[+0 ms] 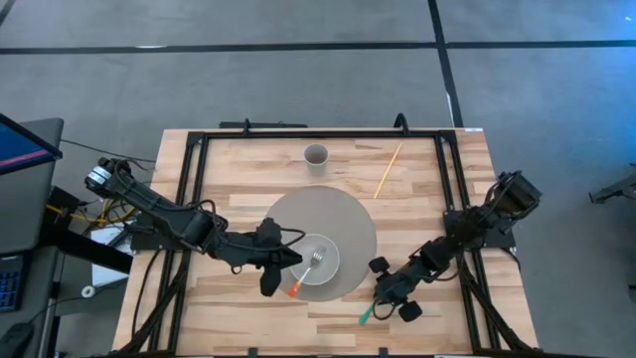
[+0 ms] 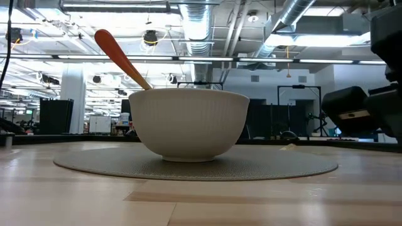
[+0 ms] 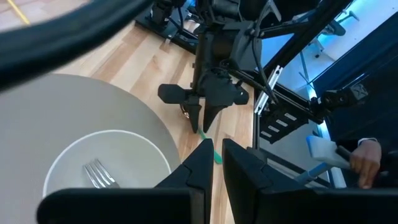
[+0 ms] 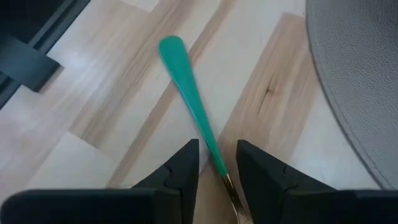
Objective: Pick & Place Utensil
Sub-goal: Put the green spoon in the white bowl on the gray placemat
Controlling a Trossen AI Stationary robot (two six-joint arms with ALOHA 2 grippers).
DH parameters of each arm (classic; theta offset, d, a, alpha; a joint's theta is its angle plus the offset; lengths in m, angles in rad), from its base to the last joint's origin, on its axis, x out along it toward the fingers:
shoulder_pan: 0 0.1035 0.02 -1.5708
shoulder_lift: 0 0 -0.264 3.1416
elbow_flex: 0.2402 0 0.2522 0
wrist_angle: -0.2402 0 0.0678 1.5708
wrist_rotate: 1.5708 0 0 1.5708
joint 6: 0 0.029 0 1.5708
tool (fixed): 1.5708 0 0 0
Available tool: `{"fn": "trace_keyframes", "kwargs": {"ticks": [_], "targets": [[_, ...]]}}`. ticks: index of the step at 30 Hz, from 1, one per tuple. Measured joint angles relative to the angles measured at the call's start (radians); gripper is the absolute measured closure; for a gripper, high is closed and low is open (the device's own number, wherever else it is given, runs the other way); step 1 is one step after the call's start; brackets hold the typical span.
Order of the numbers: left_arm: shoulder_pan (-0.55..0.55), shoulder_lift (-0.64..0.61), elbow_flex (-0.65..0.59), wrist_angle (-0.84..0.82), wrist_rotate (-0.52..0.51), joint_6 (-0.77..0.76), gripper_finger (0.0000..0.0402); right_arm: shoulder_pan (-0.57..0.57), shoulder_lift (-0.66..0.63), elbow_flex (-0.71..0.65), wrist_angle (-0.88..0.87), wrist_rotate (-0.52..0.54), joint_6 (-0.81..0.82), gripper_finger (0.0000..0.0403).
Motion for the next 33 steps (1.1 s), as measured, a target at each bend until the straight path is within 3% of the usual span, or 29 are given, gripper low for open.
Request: {"fn": "trace_keyframes", "kwargs": {"ticks": [11, 20, 25, 30, 33], "targets": [[0.0, 0.0, 0.0, 0.001, 0.0, 0.0, 0.0367, -0.021, 0.017, 0.002, -0.001, -0.019, -0.027, 0.0309], [0.0, 0.0, 0.0, 0.002, 0.0, 0.0, 0.0367, -0.025, 0.016, 0.001, -0.004, -0.016, -0.036, 0.0394], [0.0, 0.0, 0.0, 0.003, 0.0, 0.0, 0.0367, -0.024, 0.0, -0.003, 0.052, -0.019, -0.043, 0.0383], [0.0, 0.0, 0.0, 0.003, 0.0, 0.0, 0.0367, -0.023, -0.073, 0.007, 0.065, -0.018, -0.081, 0.0398], [0.0, 0.0, 0.0, 0.003, -0.002, 0.0, 0.0367, -0.023, -0.124, 0.007, 0.069, 0.03, -0.105, 0.0392]]}}
